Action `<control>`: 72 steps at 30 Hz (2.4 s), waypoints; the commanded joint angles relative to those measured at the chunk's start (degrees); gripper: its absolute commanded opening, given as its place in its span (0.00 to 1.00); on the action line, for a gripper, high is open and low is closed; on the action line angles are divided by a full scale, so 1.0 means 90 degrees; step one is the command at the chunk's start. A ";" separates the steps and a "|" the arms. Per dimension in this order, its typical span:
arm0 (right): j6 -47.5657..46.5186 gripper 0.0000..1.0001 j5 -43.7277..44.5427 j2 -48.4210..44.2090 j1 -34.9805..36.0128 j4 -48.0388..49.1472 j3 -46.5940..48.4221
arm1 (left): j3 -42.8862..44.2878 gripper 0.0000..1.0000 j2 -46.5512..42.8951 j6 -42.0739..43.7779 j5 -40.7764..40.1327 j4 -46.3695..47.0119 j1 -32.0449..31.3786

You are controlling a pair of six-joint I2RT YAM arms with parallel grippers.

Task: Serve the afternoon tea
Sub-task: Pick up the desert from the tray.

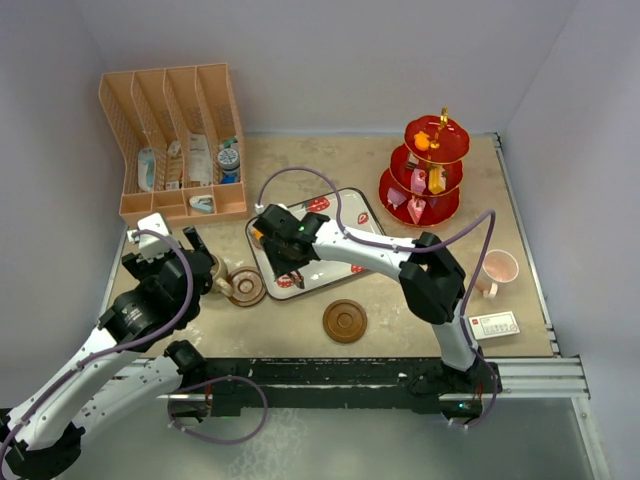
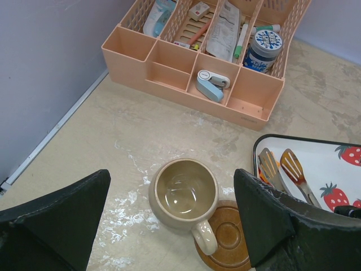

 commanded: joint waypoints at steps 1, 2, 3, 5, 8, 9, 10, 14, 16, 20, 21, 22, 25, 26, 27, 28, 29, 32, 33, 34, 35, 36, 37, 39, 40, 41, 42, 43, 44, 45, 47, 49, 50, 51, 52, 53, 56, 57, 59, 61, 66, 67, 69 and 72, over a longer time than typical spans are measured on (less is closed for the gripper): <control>-0.0028 0.43 0.0187 -0.0207 -0.0064 0.0005 -0.0077 | 0.0188 0.88 0.0033 0.0008 -0.0075 0.0092 0.0015; -0.0025 0.43 0.0157 -0.0219 -0.0080 0.0025 -0.0109 | 0.0186 0.88 0.0034 0.0015 -0.0070 0.0096 0.0017; -0.0025 0.43 0.0135 -0.0227 -0.0082 0.0024 -0.0123 | 0.0188 0.88 0.0029 0.0022 -0.0072 0.0097 0.0017; -0.0025 0.43 0.0117 -0.0240 -0.0084 0.0038 -0.0165 | 0.0195 0.88 0.0035 0.0018 -0.0068 0.0097 0.0012; -0.0029 0.44 0.0063 -0.0234 -0.0091 0.0087 -0.0216 | 0.0191 0.88 0.0049 0.0025 -0.0070 0.0097 0.0012; -0.0030 0.44 0.0062 -0.0236 -0.0092 0.0092 -0.0219 | 0.0186 0.88 0.0053 0.0022 -0.0066 0.0093 0.0016; -0.0030 0.44 0.0057 -0.0223 -0.0092 0.0093 -0.0217 | 0.0185 0.88 0.0062 0.0021 -0.0056 0.0096 0.0011; -0.0044 0.40 0.0145 -0.0189 -0.0100 0.0029 -0.0174 | 0.0182 0.88 0.0082 0.0028 -0.0059 0.0097 0.0010; -0.0042 0.37 0.0188 -0.0241 -0.0109 0.0028 -0.0195 | 0.0184 0.88 0.0083 0.0033 -0.0046 0.0094 0.0014; -0.0033 0.34 0.0268 -0.0469 -0.0163 -0.0003 -0.0339 | 0.0182 0.88 0.0088 0.0036 -0.0053 0.0106 0.0017; -0.0007 0.34 0.0305 -0.0556 -0.0176 0.0014 -0.0432 | 0.0175 0.88 0.0098 0.0044 -0.0038 0.0114 0.0017; 0.0024 0.34 0.0319 -0.0663 -0.0200 0.0047 -0.0576 | 0.0166 0.88 0.0105 0.0063 -0.0030 0.0132 0.0016; 0.0105 0.34 0.0301 -0.1048 -0.0256 0.0249 -0.1205 | 0.0175 0.88 0.0162 0.0086 0.0004 0.0136 0.0015; 0.0138 0.34 0.0272 -0.1169 -0.0283 0.0312 -0.1411 | 0.0173 0.88 0.0190 0.0086 0.0010 0.0134 0.0017; 0.0175 0.34 0.0261 -0.1294 -0.0300 0.0360 -0.1624 | 0.0175 0.88 0.0208 0.0091 0.0007 0.0128 0.0017; 0.0208 0.34 0.0250 -0.1406 -0.0306 0.0410 -0.1838 | 0.0174 0.88 0.0214 0.0088 0.0005 0.0126 0.0017; 0.0255 0.34 0.0243 -0.1527 -0.0320 0.0460 -0.2022 | 0.0167 0.88 0.0221 0.0086 -0.0002 0.0124 0.0017; 0.0345 0.34 0.0196 -0.1819 -0.0336 0.0530 -0.2509 | 0.0164 0.88 0.0227 0.0096 0.0014 0.0148 0.0013; 0.0367 0.34 0.0172 -0.1911 -0.0336 0.0549 -0.2638 | 0.0166 0.88 0.0234 0.0104 0.0021 0.0153 0.0016; 0.0388 0.33 0.0133 -0.2007 -0.0336 0.0558 -0.2754 | 0.0166 0.88 0.0252 0.0121 0.0035 0.0154 0.0017; 0.0401 0.33 0.0107 -0.2094 -0.0336 0.0575 -0.2859 | 0.0166 0.88 0.0258 0.0116 0.0051 0.0153 0.0016; 0.0418 0.33 0.0087 -0.2176 -0.0336 0.0564 -0.2945 | 0.0171 0.88 0.0264 0.0117 0.0054 0.0147 0.0009; 0.0429 0.33 0.0075 -0.2280 -0.0336 0.0549 -0.3009 | 0.0174 0.88 0.0269 0.0116 0.0049 0.0146 0.0013; 0.0437 0.33 0.0068 -0.2409 -0.0335 0.0492 -0.3088 | 0.0175 0.88 0.0257 0.0107 0.0046 0.0136 0.0008; 0.0439 0.34 0.0084 -0.2467 -0.0336 0.0460 -0.3088 | 0.0176 0.88 0.0250 0.0106 0.0044 0.0136 0.0016; 0.0440 0.35 0.0125 -0.2506 -0.0336 0.0424 -0.3081 | 0.0165 0.88 0.0231 0.0108 0.0051 0.0138 0.0016; 0.0435 0.37 0.0178 -0.2532 -0.0336 0.0410 -0.3054 | 0.0161 0.88 0.0229 0.0118 0.0058 0.0151 0.0011; 0.0421 0.38 0.0212 -0.2530 -0.0345 0.0396 -0.3012 | 0.0155 0.88 0.0229 0.0138 0.0075 0.0181 0.0008; 0.0388 0.38 0.0213 -0.2500 -0.0353 0.0371 -0.2949 | 0.0147 0.88 0.0237 0.0160 0.0089 0.0200 0.0016; 0.0358 0.39 0.0214 -0.2451 -0.0355 0.0345 -0.2875 | 0.0139 0.88 0.0259 0.0171 0.0106 0.0207 0.0015; 0.0247 0.41 0.0226 -0.2315 -0.0358 0.0284 -0.2713 | 0.0161 0.88 0.0301 0.0165 0.0101 0.0181 0.0017; 0.0181 0.43 0.0245 -0.2187 -0.0365 0.0197 -0.2569 | 0.0166 0.88 0.0319 0.0145 0.0083 0.0156 0.0010; 0.0157 0.43 0.0263 -0.2120 -0.0365 0.0124 -0.2485 | 0.0166 0.88 0.0328 0.0142 0.0083 0.0152 0.0014; 0.0156 0.44 0.0273 -0.2076 -0.0365 0.0097 -0.2419 | 0.0171 0.88 0.0327 0.0137 0.0074 0.0155 0.0014; 0.0147 0.44 0.0235 -0.2069 -0.0365 0.0100 -0.2410 | 0.0165 0.88 0.0322 0.0130 0.0073 0.0151 0.0017; 0.0134 0.44 0.0212 -0.2077 -0.0365 0.0112 -0.2405 | 0.0163 0.88 0.0312 0.0134 0.0068 0.0145 0.0017; 0.0108 0.43 0.0248 -0.2081 -0.0363 0.0047 -0.2404 | 0.0157 0.88 0.0296 0.0126 0.0054 0.0142 0.0014; 0.0124 0.43 0.0282 -0.2083 -0.0356 -0.0016 -0.2393 | 0.0159 0.88 0.0297 0.0125 0.0054 0.0149 0.0015; 0.0174 0.43 0.0389 -0.2127 -0.0361 -0.0102 -0.2404 | 0.0162 0.88 0.0305 0.0125 0.0058 0.0154 0.0014; 0.0199 0.43 0.0506 -0.2212 -0.0355 -0.0135 -0.2445 | 0.0162 0.88 0.0316 0.0125 0.0063 0.0154 0.0014; 0.0112 0.43 0.0499 -0.2342 -0.0355 -0.0139 -0.2561 | 0.0165 0.88 0.0313 0.0125 0.0073 0.0153 0.0014; 0.0095 0.43 0.0509 -0.2337 -0.0355 -0.0144 -0.2566 | 0.0161 0.88 0.0310 0.0128 0.0071 0.0152 0.0017; 0.0096 0.43 0.0512 -0.2283 -0.0355 -0.0186 -0.2580 | 0.0163 0.88 0.0312 0.0125 0.0073 0.0152 0.0009; 0.0064 0.43 0.0550 -0.2204 -0.0355 -0.0189 -0.2534 | 0.0151 0.88 0.0326 0.0125 0.0079 0.0146 0.0014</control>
